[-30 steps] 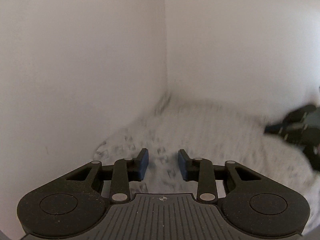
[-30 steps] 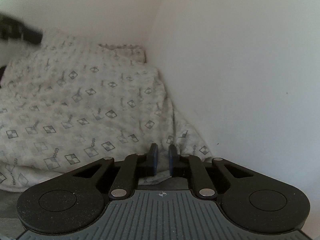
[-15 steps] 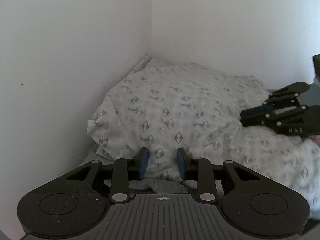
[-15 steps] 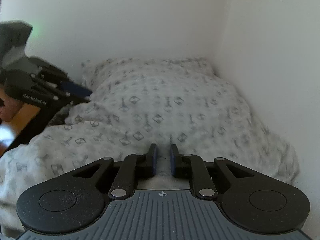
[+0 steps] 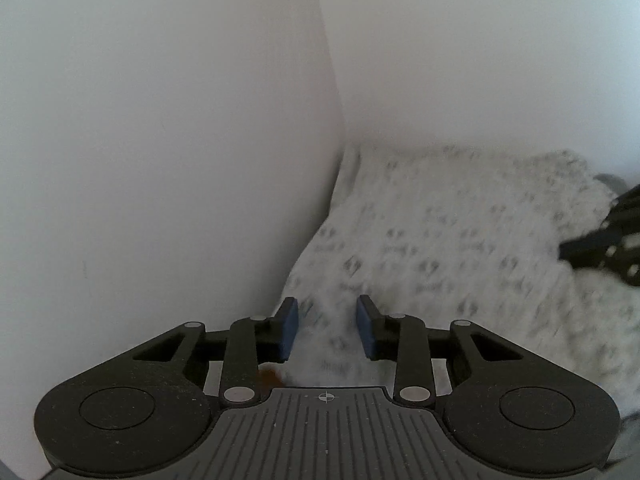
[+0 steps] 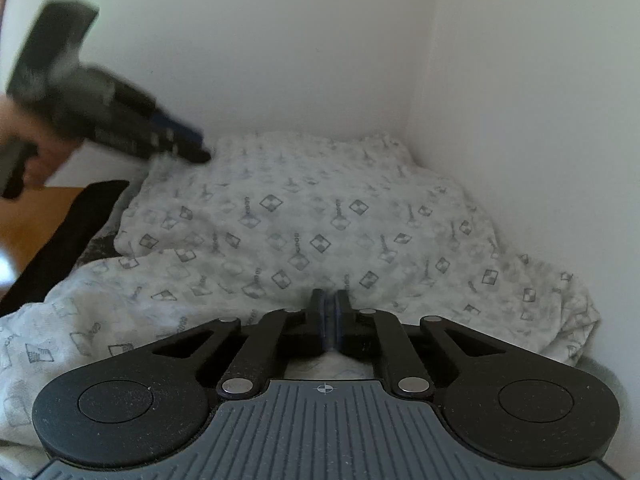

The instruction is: Fold clothes

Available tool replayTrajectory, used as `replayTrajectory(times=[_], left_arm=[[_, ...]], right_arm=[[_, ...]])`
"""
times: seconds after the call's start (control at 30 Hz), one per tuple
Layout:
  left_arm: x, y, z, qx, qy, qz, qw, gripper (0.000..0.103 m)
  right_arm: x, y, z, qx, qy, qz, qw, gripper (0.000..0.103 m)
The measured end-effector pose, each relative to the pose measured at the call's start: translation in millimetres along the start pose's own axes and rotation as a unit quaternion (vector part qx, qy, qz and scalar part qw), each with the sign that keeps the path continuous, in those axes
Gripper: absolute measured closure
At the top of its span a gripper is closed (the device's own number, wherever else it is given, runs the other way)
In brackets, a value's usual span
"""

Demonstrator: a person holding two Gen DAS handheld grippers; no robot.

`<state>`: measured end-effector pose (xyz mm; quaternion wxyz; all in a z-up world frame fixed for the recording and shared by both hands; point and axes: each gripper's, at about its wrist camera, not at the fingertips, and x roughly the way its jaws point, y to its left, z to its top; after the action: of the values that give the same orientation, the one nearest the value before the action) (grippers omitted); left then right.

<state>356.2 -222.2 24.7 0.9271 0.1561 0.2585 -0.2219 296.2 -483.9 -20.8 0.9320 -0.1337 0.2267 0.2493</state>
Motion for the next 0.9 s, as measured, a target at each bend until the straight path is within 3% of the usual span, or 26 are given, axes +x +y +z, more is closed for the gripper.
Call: replayTrajectory(times=[0.13,0.27,0.4,0.5,0.57,0.67,0.73,0.77,0.9], left_arm=[[6,3,-10,0.015,0.004,0.03,0.9994,0.067],[6,-6,-10,0.003,-0.014,0.041,0.9991,0.067],[-23,-8,-10,-0.034,-0.069,0.017,0.9969,0.069],[-35,-25,-7,-0.014,-0.099,-0.004,0.995,0.067],[-28,-39,-6,0.022,-0.09,-0.003,0.9957,0.064],[-3,-38,-11,0.03,-0.049,0.003,0.9983,0.066],[3,-31,-14,0.024,-0.048,0.002,0.9986,0.066],[5,-30,-14,0.029,-0.046,0.004,0.9985,0.066],[17,-26,-12,0.051,-0.043,0.018,0.9976,0.065]], right_arm=[[-28,-9,-3,0.024,-0.027,-0.008,0.999,0.089],[-56,-23,-21,0.051,-0.049,-0.064,0.995,0.077],[-62,-30,-34,0.092,-0.058,-0.067,0.992,0.076],[-63,-30,-32,0.095,-0.058,-0.066,0.992,0.076],[-62,-30,-28,0.093,-0.057,-0.061,0.992,0.076],[-60,-46,-20,0.125,-0.071,-0.079,0.986,0.076],[-55,-60,-21,0.147,-0.06,-0.104,0.982,0.075],[-46,-63,-24,0.144,-0.043,-0.106,0.983,0.075],[-34,-62,-28,0.162,-0.043,-0.09,0.982,0.074]])
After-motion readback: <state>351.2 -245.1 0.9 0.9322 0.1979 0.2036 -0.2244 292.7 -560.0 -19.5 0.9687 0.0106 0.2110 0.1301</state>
